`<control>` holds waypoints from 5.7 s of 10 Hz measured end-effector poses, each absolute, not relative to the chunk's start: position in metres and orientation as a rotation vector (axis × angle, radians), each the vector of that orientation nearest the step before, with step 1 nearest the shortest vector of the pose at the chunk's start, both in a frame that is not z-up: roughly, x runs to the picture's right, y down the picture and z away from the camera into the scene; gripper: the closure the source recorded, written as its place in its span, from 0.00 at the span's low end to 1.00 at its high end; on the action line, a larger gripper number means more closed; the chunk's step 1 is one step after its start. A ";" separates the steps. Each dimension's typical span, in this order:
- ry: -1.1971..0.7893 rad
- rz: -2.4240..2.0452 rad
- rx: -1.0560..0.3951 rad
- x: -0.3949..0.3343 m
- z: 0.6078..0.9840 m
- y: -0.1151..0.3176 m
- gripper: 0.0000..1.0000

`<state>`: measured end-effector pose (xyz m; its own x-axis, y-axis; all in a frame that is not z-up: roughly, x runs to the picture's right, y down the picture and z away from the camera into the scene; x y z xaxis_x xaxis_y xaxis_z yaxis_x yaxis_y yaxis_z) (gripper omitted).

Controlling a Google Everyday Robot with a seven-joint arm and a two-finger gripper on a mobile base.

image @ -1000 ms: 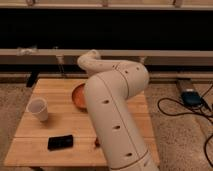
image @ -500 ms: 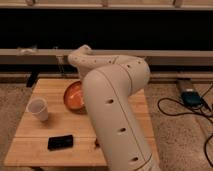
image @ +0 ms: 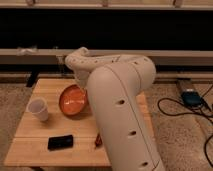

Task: Drag the ceramic bowl in a circle

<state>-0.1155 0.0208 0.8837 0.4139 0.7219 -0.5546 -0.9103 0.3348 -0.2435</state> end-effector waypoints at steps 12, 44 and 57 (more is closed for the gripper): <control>0.588 1.284 -0.559 -0.002 0.877 0.051 1.00; 0.426 1.194 -0.692 -0.052 0.819 0.034 0.61; 0.391 1.180 -0.696 -0.054 0.896 0.068 0.20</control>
